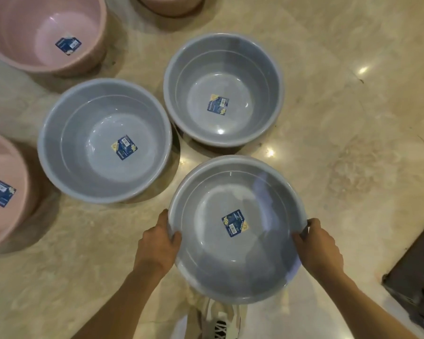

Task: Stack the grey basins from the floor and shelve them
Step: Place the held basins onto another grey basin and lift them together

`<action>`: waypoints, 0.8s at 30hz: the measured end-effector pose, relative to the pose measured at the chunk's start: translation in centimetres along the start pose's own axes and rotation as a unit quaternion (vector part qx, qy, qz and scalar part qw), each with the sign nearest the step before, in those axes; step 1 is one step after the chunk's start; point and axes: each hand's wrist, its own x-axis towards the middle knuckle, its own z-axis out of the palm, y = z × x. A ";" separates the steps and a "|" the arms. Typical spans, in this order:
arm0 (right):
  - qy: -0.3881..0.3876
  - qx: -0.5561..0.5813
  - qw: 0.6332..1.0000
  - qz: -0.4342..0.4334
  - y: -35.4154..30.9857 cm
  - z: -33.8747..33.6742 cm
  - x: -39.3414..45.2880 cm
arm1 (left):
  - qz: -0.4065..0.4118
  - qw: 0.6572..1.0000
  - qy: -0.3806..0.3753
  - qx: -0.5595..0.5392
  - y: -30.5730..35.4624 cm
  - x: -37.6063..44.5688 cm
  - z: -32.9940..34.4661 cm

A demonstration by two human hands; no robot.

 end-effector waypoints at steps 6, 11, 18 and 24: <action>-0.011 -0.001 1.000 -0.002 -1.3 -2.2 -2.1 | -0.053 0.999 0.000 0.009 0.8 -0.9 -2.1; -0.039 -0.001 0.998 -0.050 -6.3 -7.0 -6.2 | -0.079 0.997 0.007 -0.012 1.4 -2.8 -9.9; -0.041 0.052 0.988 -0.136 -20.4 -8.4 -11.2 | -0.081 0.994 0.073 0.023 -1.7 0.1 -25.2; -0.064 0.067 0.992 -0.083 -31.3 -1.6 -9.4 | -0.054 0.993 0.067 0.082 -6.0 10.7 -32.2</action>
